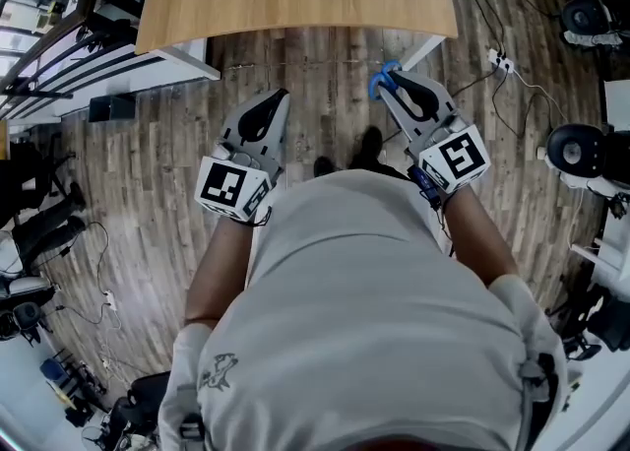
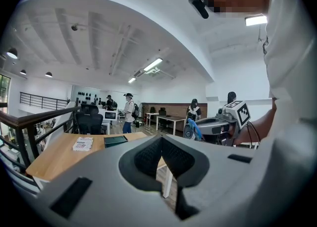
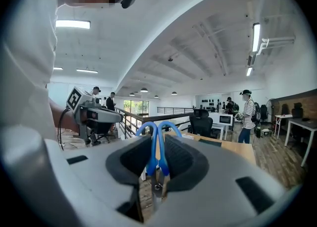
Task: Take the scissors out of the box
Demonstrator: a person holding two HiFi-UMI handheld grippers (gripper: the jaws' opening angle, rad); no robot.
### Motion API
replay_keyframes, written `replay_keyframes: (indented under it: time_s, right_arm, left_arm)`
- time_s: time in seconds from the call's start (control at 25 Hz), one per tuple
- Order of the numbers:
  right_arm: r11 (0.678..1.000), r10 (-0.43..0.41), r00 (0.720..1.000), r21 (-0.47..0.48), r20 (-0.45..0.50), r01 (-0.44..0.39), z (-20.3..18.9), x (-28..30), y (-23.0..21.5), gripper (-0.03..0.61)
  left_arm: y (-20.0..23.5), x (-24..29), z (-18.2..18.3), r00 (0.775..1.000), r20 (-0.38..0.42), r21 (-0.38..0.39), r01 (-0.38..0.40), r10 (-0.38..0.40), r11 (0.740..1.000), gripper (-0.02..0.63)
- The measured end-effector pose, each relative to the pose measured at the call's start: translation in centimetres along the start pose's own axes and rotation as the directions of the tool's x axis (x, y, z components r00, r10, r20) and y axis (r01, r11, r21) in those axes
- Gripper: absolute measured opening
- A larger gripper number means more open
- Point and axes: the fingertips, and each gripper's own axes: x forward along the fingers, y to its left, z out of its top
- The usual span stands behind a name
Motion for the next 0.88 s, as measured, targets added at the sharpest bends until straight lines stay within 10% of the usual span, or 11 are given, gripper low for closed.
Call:
replay_keyframes:
  time_s: [0.88]
  right_arm:
    - [0.998,-0.064,0.998,-0.018,0.029,0.064,0.8,-1.5,5.0,0.091]
  left_arm:
    - [-0.4,-4.0,-0.5,0.998,0.034,-0.009,0.047,-0.046,0.999,0.005]
